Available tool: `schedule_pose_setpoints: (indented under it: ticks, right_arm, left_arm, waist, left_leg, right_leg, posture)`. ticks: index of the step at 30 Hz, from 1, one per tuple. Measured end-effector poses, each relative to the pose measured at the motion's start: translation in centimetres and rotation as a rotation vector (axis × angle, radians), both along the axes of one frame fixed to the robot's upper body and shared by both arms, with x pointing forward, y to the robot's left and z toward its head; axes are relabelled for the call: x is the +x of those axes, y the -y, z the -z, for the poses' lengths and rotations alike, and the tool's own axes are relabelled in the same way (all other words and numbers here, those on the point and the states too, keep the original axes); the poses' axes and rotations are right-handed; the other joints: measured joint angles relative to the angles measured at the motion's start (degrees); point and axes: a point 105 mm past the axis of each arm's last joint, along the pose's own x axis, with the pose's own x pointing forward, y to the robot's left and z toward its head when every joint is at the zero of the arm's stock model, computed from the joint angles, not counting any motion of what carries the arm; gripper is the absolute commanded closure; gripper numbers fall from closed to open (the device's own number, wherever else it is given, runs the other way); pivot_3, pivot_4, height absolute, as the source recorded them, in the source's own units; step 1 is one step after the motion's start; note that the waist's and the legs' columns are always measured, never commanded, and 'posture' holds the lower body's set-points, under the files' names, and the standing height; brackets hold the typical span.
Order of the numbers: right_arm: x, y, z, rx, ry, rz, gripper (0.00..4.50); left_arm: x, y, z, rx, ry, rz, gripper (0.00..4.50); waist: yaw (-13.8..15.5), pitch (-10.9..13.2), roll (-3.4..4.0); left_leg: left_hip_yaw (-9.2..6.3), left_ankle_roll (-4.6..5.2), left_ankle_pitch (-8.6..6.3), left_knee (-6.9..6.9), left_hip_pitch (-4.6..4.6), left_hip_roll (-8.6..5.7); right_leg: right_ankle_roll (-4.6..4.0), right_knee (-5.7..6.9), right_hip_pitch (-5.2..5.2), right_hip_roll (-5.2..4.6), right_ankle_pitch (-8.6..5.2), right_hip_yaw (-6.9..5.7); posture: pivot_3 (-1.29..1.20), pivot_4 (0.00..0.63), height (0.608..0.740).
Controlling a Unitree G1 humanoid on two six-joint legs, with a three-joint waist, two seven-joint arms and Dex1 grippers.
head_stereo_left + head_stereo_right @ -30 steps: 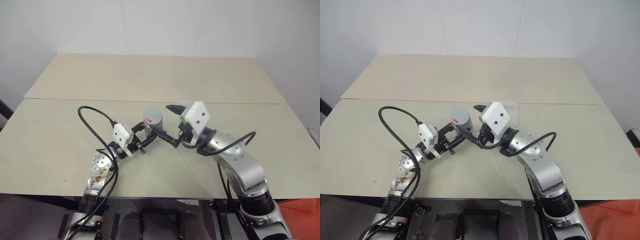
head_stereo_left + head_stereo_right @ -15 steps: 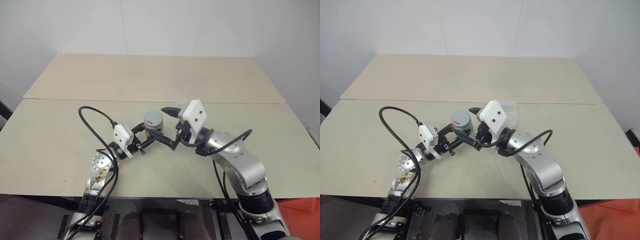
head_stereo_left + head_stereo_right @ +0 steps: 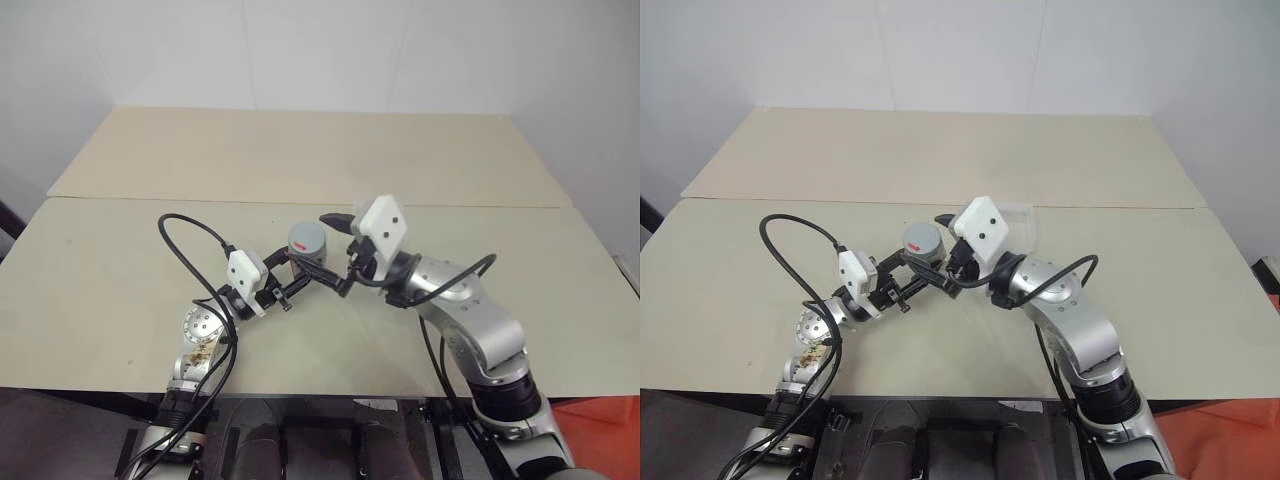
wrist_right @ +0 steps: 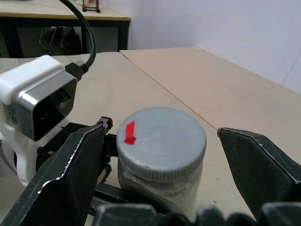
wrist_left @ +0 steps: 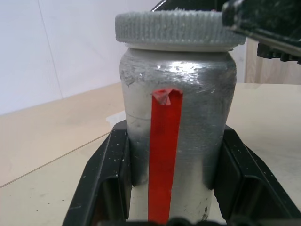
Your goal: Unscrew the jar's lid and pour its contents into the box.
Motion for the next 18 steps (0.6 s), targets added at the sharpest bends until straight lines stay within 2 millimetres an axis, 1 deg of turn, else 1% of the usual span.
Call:
schedule_pose_setpoints:
  ticks: [2,3,5,8,9,18]
  right_arm:
    - [0.00,-0.02,-0.03,0.000,0.001,-0.001,0.03]
    - [0.01,-0.03,-0.05,0.000,0.002,-0.001,0.20]
    - [0.01,-0.04,-0.04,-0.001,0.001,-0.003,0.60]
    - [0.09,-0.02,0.07,-0.004,-0.002,0.000,1.64]
    - [0.10,-0.04,0.09,-0.004,-0.003,0.000,1.72]
    - [0.22,-0.06,0.26,-0.012,-0.003,0.007,1.72]
  left_arm:
    - [0.00,0.00,0.00,0.000,0.000,0.000,2.58]
    - [0.00,0.00,0.00,0.000,0.000,0.000,2.58]
    - [-0.01,0.03,-0.01,-0.001,0.001,0.001,2.58]
    - [-0.03,0.13,-0.02,-0.004,0.002,0.003,2.58]
    - [-0.03,0.15,-0.01,-0.004,0.001,0.003,2.58]
    - [0.03,0.14,0.20,-0.004,-0.006,0.002,2.58]
  waist:
    - [0.0,0.0,0.00]
    - [0.0,0.0,0.00]
    - [0.0,0.0,0.00]
    - [0.0,0.0,0.00]
    - [0.0,0.0,0.00]
    - [0.0,0.0,0.00]
  left_leg:
    - [0.00,0.00,0.00,0.00,0.00,0.00]
    - [0.00,0.00,0.00,0.00,0.00,0.00]
    - [0.00,0.00,0.00,0.00,0.00,0.00]
    - [0.00,0.00,0.00,0.00,0.00,0.00]
    - [0.00,0.00,0.00,0.00,0.00,0.00]
    - [0.00,0.00,0.00,0.00,0.00,0.00]
  right_leg:
    - [0.00,0.00,0.00,0.00,0.00,0.00]
    - [0.00,0.00,0.00,0.00,0.00,0.00]
    - [0.00,0.00,0.00,0.00,0.00,0.00]
    - [0.00,0.00,0.00,0.00,0.00,0.00]
    - [0.00,0.00,0.00,0.00,0.00,0.00]
    - [0.00,0.00,0.00,0.00,0.00,0.00]
  posture:
    - [0.00,0.150,0.740]
    - [0.00,0.150,0.740]
    - [0.00,0.150,0.740]
    - [0.00,0.150,0.740]
    - [0.00,0.150,0.740]
    - [0.00,0.150,0.740]
